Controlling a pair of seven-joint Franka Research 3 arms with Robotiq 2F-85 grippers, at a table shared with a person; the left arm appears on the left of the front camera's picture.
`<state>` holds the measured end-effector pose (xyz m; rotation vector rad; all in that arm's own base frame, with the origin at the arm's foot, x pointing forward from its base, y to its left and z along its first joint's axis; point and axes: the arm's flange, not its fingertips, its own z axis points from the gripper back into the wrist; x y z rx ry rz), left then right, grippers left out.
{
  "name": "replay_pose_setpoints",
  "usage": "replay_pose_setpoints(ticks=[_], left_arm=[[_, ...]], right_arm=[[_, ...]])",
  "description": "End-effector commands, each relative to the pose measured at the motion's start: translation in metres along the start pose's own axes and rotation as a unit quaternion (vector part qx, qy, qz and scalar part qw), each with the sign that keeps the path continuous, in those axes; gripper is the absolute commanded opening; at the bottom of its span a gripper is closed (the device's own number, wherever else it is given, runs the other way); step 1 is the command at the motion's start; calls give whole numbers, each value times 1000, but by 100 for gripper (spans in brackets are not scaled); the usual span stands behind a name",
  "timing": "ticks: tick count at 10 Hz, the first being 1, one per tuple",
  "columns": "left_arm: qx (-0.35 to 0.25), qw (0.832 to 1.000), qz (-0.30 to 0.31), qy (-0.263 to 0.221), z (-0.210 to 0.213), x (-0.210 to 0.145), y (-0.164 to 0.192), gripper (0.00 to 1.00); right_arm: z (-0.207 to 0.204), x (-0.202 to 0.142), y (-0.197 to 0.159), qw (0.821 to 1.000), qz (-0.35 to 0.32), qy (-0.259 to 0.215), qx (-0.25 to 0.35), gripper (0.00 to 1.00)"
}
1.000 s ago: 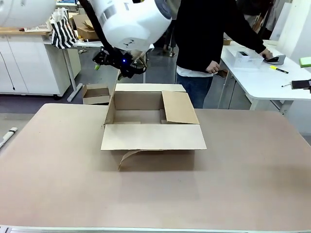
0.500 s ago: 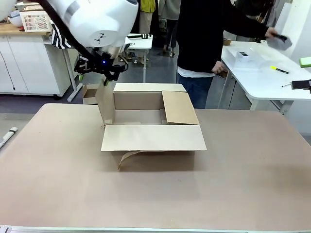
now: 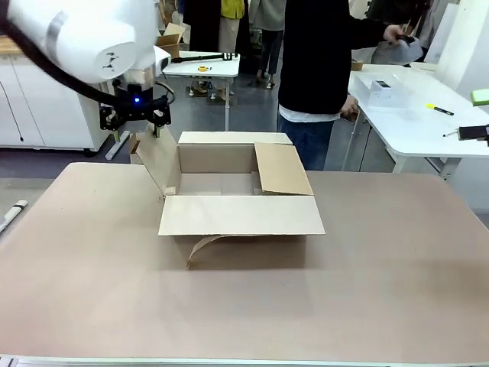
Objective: Pack the gift set into the box.
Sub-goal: Place both hands on the side flaps of the Package Box and spread them outward.
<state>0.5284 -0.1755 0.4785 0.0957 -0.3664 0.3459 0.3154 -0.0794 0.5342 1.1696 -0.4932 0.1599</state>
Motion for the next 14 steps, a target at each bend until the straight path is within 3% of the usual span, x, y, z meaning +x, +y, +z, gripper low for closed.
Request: replay_pose_setpoints(ticks=[1, 4, 5, 9, 10, 13, 14], left_arm=[[-62, 997, -3, 38, -14, -2, 30, 100], [-125, 990, 20, 61, -23, -1, 63, 100], [-120, 990, 31, 67, -27, -3, 72, 100], [-178, 975, 1, 134, -59, -12, 82, 100], [-146, 984, 27, 98, -41, -5, 74, 100], [-146, 984, 27, 98, -41, -5, 74, 100], [-146, 984, 27, 98, -41, -5, 74, 100]], right_arm=[[-1, 3, 1, 1000, 13, -8, 12, 100], [-1, 3, 1, 1000, 13, -8, 12, 100], [-1, 3, 1, 1000, 13, -8, 12, 100], [-1, 3, 1, 1000, 13, -8, 12, 100], [-1, 3, 1, 1000, 13, -8, 12, 100], [0, 0, 0, 1000, 0, 0, 1, 100], [-45, 20, 13, 999, 24, 42, -18, 100]])
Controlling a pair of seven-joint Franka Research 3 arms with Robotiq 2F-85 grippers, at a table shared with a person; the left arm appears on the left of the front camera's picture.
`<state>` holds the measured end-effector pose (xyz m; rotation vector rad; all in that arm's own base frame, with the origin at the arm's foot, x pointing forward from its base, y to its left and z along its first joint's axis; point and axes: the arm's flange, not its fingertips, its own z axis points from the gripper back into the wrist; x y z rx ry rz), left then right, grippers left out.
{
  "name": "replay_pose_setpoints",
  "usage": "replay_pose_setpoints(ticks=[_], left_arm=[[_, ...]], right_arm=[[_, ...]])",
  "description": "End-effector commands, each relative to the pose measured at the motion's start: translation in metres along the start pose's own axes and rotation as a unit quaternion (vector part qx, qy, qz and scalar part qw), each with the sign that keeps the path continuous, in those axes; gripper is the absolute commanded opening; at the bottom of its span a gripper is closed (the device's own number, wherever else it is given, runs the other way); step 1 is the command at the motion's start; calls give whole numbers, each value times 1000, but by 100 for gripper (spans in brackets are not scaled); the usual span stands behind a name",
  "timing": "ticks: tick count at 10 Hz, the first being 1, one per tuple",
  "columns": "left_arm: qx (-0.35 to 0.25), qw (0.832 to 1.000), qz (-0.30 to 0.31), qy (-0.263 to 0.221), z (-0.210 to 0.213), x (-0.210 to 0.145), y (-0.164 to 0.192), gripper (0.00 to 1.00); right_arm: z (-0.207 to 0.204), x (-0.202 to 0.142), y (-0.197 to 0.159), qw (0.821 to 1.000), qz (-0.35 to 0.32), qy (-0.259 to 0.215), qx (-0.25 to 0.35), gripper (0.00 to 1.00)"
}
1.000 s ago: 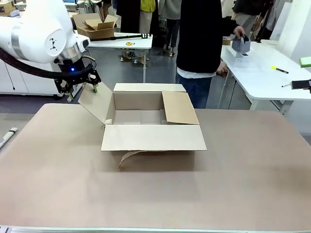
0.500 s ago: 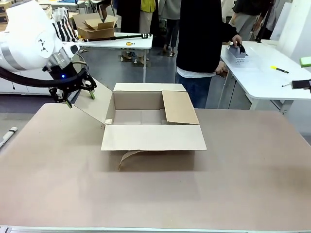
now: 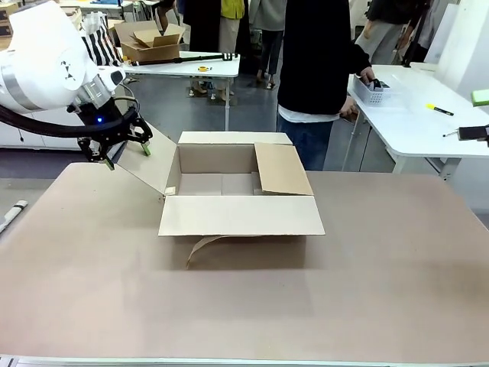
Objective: Pack the gift set into the box.
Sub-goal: Place both hands on the side flaps of the Package Box and spread them outward.
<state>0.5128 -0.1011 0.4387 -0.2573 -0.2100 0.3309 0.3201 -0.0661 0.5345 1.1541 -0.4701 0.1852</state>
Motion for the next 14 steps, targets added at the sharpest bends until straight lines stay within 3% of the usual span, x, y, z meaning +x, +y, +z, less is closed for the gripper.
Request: replay_pose_setpoints(ticks=[1, 4, 5, 6, 7, 8, 9, 11, 12, 13, 14], left_arm=[[11, 1000, 7, -8, 2, -1, 0, 100], [11, 1000, 7, -8, 2, -1, 0, 100], [11, 1000, 7, -8, 2, -1, 0, 100], [11, 1000, 7, -8, 2, -1, 0, 100], [11, 1000, 7, -8, 2, -1, 0, 100], [11, 1000, 7, -8, 2, -1, 0, 100], [11, 1000, 7, -8, 2, -1, 0, 100], [11, 1000, 7, -8, 2, -1, 0, 100], [11, 1000, 7, -8, 2, -1, 0, 100], [11, 1000, 7, -8, 2, -1, 0, 100], [11, 1000, 7, -8, 2, -1, 0, 100]], right_arm=[[-76, 35, 26, 997, 48, 50, -47, 100], [-199, 40, 55, 972, 120, 106, -171, 100], [-242, 35, 54, 952, 168, 126, -222, 100], [-273, 31, 52, 941, 193, 158, -227, 100], [-289, 35, 45, 930, 213, 155, -255, 100], [-283, 42, 31, 917, 224, 115, -311, 100], [-286, 15, 60, 938, 217, 158, -218, 100], [-286, 15, 60, 938, 217, 158, -218, 100], [-293, 23, 44, 929, 231, 154, -242, 100], [-338, 37, 55, 924, 203, 158, -284, 100], [-372, 47, 62, 907, 209, 158, -331, 100]])
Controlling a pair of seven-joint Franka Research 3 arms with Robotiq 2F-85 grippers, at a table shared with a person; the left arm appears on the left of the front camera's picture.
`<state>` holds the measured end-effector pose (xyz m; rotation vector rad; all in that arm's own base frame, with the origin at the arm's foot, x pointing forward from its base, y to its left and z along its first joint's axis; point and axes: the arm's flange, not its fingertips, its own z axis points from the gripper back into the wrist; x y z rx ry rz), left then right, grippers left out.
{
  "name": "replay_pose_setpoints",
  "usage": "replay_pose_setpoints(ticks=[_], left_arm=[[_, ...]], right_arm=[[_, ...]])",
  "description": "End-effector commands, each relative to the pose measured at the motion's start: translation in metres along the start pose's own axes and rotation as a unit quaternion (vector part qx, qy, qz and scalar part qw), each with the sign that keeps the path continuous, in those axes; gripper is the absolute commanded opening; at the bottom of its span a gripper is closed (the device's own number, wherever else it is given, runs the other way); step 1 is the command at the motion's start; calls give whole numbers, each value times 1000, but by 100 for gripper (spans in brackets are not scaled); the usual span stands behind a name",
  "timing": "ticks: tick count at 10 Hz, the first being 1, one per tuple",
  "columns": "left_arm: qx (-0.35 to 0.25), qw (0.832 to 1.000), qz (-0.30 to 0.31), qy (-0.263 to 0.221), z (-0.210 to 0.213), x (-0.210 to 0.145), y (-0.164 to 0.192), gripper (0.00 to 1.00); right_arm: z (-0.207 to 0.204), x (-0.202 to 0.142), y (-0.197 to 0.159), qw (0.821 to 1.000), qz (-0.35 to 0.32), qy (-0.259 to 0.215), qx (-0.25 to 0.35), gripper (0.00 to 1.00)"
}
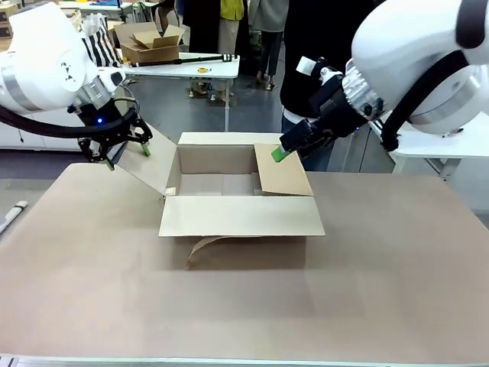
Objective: Pack the gift set into the box.
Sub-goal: Place both hands on the side flaps of the Package Box and spread them outward.
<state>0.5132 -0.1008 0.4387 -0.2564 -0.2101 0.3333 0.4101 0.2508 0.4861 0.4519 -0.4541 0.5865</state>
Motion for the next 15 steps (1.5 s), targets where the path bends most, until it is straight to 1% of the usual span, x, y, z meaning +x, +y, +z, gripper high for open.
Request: replay_pose_setpoints(ticks=[1, 2, 4, 6, 7, 9, 11, 12, 13, 15], left_arm=[[10, 1000, 6, -8, 2, -1, -1, 100], [10, 1000, 6, -8, 2, -1, -1, 100], [10, 1000, 6, -8, 2, -1, -1, 100], [10, 1000, 6, -8, 2, -1, -1, 100], [10, 1000, 6, -8, 2, -1, -1, 100], [10, 1000, 6, -8, 2, -1, -1, 100], [10, 1000, 6, -8, 2, -1, -1, 100], [10, 1000, 6, -8, 2, -1, -1, 100], [10, 1000, 6, -8, 2, -1, -1, 100], [10, 1000, 6, -8, 2, -1, -1, 100]], right_arm=[[-42, 59, 24, 997, -15, 33, -65, 100], [-55, 74, 28, 995, -30, 52, -84, 100], [-85, 96, 26, 978, -63, 109, -166, 100], [-108, 110, 20, 962, -72, 137, -223, 100], [-122, 115, 14, 955, -76, 138, -251, 100], [-153, 120, 4, 947, -77, 147, -276, 100], [-177, 119, -8, 925, -83, 141, -344, 100], [-185, 115, -11, 907, -78, 142, -389, 100], [-184, 111, -12, 899, -74, 140, -409, 100], [-178, 109, -15, 889, -78, 143, -428, 100]])
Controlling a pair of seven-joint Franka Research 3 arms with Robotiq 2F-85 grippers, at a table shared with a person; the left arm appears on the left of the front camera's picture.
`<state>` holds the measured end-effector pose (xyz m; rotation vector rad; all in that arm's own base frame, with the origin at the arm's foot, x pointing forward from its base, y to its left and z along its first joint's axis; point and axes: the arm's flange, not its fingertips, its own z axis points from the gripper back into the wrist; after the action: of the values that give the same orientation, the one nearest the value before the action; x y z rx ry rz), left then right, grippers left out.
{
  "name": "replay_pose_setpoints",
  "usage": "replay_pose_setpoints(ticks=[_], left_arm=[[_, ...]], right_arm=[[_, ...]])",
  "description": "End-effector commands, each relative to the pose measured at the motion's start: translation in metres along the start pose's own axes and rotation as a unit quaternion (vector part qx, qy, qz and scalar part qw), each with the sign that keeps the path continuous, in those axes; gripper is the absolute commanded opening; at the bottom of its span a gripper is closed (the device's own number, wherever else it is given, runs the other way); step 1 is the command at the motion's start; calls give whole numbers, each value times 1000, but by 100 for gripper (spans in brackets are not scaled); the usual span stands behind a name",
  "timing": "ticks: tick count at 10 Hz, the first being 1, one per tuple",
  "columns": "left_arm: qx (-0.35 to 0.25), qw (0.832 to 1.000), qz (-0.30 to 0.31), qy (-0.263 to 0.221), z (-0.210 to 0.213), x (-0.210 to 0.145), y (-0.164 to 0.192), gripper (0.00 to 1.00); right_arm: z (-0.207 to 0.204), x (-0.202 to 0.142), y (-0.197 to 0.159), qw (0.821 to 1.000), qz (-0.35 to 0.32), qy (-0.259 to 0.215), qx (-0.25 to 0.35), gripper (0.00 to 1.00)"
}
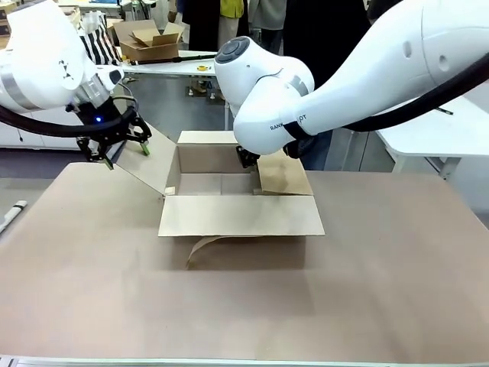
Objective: Pack the gift set into the box.
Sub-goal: Place both hands on the side flaps of the Package Box and spread them outward.
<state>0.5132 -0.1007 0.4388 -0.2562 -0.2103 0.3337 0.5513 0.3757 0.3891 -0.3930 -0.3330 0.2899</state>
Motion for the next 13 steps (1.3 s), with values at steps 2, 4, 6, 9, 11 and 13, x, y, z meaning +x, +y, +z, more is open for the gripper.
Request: replay_pose_setpoints(ticks=[2, 4, 6, 9, 11, 13], left_arm=[[10, 1000, 6, -8, 2, -1, -1, 100], [10, 1000, 6, -8, 2, -1, -1, 100], [10, 1000, 6, -8, 2, -1, -1, 100], [10, 1000, 6, -8, 2, -1, -1, 100], [10, 1000, 6, -8, 2, -1, -1, 100], [10, 1000, 6, -8, 2, -1, -1, 100]], right_arm=[[18, -1, -16, 998, -32, -3, -48, 100], [28, -2, -34, 997, -42, -1, -64, 100], [45, -5, -54, 995, -60, -10, -79, 100], [60, -8, -87, 991, -95, -8, -90, 100], [57, -21, -113, 987, -129, 0, -91, 100], [41, -34, -133, 983, -166, 12, -80, 100]])
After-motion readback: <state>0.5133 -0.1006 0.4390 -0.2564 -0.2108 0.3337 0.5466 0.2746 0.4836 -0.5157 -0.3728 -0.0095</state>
